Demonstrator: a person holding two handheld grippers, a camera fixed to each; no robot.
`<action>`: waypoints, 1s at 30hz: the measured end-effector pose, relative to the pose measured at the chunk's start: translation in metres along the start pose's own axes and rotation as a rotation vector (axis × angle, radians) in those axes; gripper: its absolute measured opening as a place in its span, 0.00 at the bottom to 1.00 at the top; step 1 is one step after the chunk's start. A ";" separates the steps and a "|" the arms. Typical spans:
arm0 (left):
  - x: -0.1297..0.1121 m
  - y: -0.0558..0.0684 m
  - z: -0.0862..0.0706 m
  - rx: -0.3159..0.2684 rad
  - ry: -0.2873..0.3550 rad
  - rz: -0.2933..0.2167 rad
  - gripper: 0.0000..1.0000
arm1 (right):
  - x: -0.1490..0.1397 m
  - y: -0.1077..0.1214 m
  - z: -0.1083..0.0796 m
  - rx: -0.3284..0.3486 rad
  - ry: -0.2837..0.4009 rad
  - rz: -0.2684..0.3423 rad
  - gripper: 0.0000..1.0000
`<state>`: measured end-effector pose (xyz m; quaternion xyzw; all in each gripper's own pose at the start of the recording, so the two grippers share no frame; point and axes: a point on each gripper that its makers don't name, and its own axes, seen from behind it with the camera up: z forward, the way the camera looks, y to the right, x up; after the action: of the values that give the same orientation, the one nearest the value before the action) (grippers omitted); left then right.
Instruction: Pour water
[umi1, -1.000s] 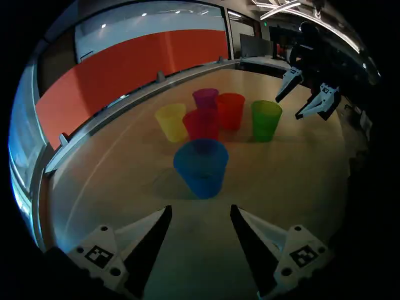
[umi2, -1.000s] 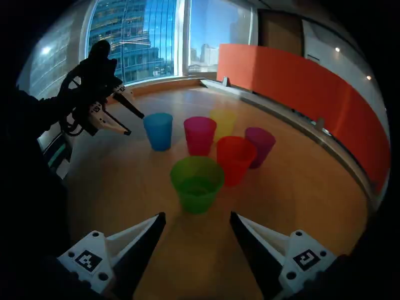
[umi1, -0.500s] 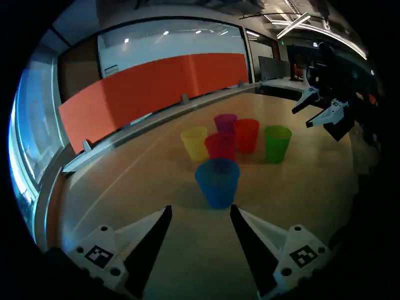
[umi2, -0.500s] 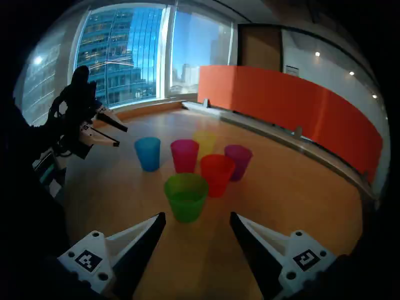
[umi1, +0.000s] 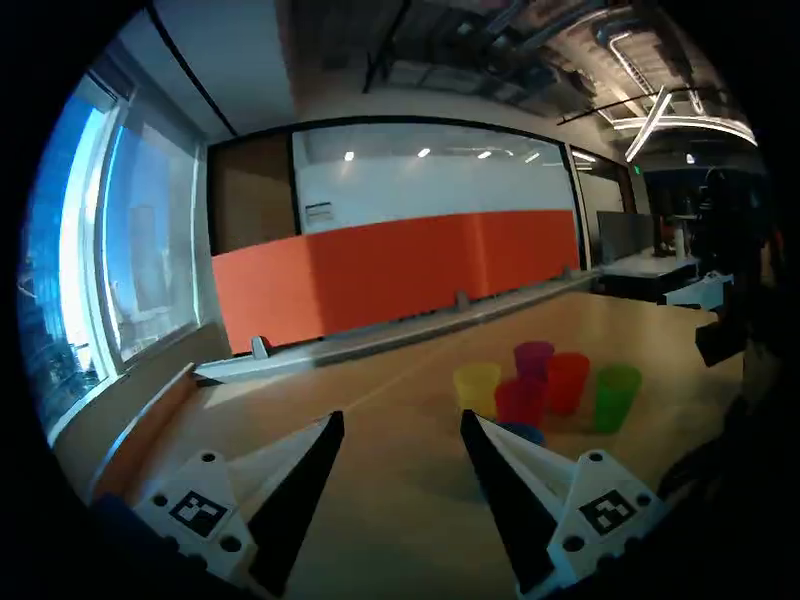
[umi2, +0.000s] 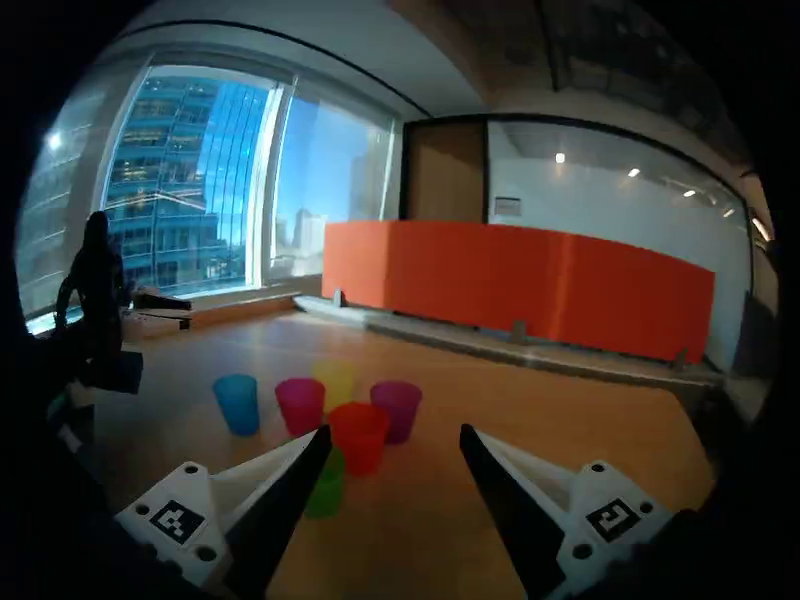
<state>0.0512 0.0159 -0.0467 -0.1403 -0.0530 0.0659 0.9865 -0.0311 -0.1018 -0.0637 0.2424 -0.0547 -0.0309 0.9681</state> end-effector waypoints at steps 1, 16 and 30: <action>0.005 -0.004 -0.001 0.018 0.021 -0.006 0.86 | 0.006 0.004 -0.001 -0.017 0.024 0.009 1.00; 0.040 -0.034 -0.012 0.217 0.212 -0.081 0.86 | 0.049 0.069 -0.013 -0.302 0.257 0.106 1.00; 0.035 -0.050 0.004 0.307 0.203 -0.145 0.86 | 0.042 0.109 -0.022 -0.500 0.308 0.179 0.99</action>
<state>0.0904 -0.0252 -0.0258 0.0102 0.0476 -0.0126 0.9987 0.0167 0.0003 -0.0275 -0.0070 0.0807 0.0793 0.9936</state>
